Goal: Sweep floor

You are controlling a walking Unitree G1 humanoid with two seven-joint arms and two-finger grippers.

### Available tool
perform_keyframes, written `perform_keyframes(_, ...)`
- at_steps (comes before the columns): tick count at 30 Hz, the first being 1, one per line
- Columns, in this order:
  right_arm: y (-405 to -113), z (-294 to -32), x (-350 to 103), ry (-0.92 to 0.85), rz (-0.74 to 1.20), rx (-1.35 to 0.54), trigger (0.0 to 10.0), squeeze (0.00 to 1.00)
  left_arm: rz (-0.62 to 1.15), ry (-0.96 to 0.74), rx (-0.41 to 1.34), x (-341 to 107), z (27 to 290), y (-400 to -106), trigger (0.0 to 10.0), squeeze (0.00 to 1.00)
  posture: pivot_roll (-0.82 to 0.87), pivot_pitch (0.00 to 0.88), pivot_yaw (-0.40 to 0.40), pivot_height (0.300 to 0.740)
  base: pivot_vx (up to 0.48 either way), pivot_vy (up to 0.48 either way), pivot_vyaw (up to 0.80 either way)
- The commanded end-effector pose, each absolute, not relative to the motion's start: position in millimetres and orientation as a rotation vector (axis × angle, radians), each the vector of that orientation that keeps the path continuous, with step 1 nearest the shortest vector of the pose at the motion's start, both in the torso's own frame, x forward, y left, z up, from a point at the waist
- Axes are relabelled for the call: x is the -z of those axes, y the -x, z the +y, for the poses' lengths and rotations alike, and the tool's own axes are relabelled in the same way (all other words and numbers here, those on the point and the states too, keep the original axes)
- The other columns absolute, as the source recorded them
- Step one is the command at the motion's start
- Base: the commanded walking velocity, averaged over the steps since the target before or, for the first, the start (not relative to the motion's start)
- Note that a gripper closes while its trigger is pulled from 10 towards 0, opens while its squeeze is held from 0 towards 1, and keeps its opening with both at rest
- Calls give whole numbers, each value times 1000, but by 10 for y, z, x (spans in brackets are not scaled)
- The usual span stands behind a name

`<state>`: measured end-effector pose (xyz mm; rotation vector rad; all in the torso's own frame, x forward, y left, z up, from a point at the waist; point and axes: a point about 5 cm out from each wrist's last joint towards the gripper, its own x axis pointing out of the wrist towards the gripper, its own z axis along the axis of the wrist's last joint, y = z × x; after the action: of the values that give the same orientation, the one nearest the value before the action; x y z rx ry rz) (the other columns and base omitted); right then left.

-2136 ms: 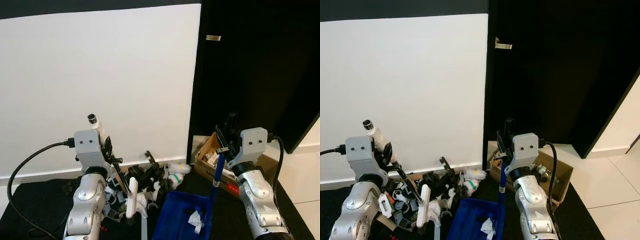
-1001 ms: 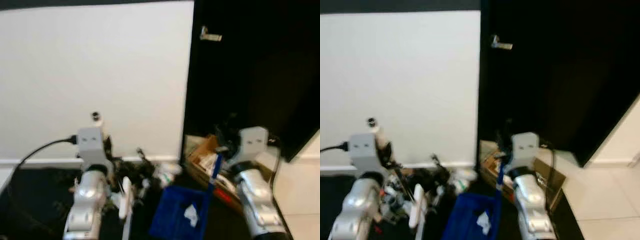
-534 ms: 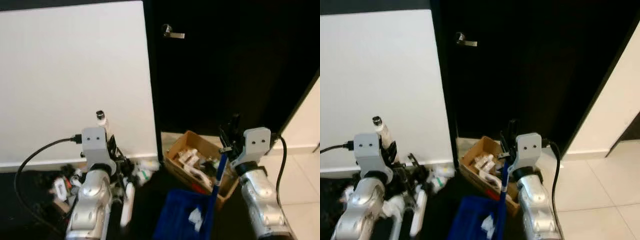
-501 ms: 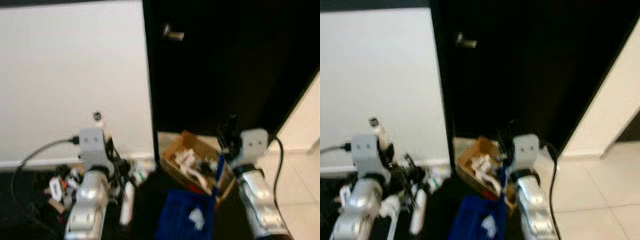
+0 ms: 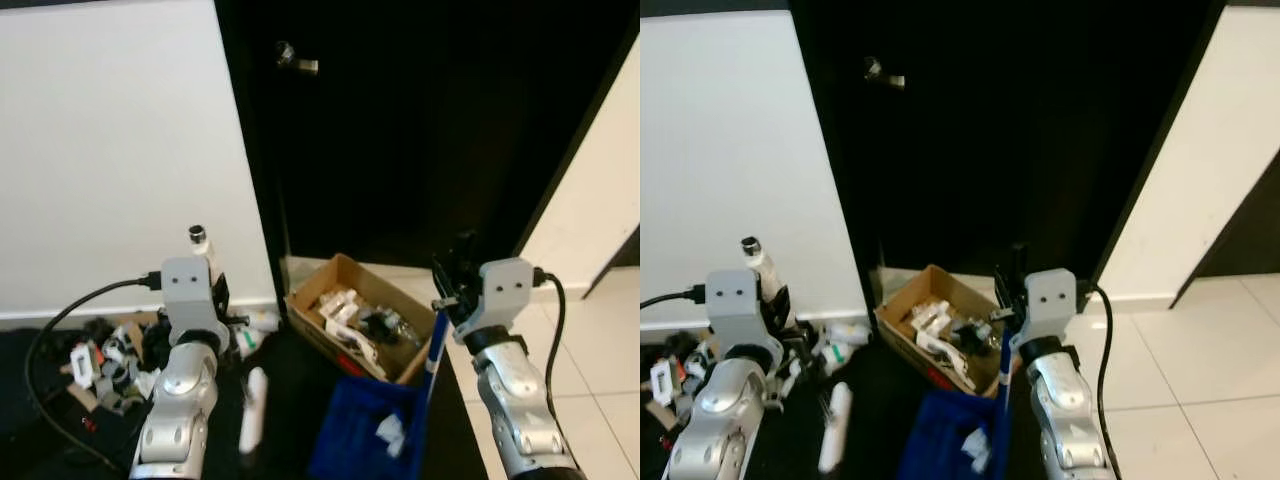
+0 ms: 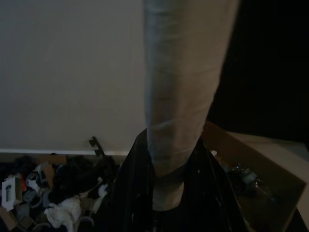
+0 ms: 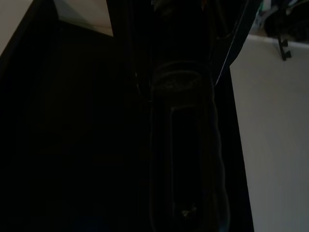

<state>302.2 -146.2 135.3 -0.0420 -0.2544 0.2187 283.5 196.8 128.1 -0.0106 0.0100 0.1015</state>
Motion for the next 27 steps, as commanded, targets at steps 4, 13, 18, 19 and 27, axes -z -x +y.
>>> perform_keyframes(4, -3015, -1412, -1397, 14, -281, -227, 10000, 0, -5, -2, -113, -1313, 1995, -2841, 10000, 0, -17, 54, 37, 740, 0, 0, 0)
perform_keyframes(13, -3011, -1409, -1393, 12, -281, -225, 10000, 0, -1, -2, -116, -1314, 1996, -2848, 10000, 0, -18, 52, 39, 740, 0, 0, 0)
perform_keyframes(18, -3011, -1408, -1394, 13, -281, -225, 10000, 0, -1, -6, -115, -1315, 1996, -2848, 10000, 0, -18, 54, 39, 740, 0, 0, 0)
perform_keyframes(19, -3010, -1408, -1394, 13, -282, -225, 10000, 0, 0, -8, -115, -1315, 1995, -2847, 10000, 0, -17, 54, 39, 740, 0, 0, 0)
perform_keyframes(27, -3026, -1472, -1667, 36, -374, -204, 10000, 0, -12, -8, -118, -1343, 2004, -2850, 10000, 0, -14, 55, 39, 740, 0, 0, 0)
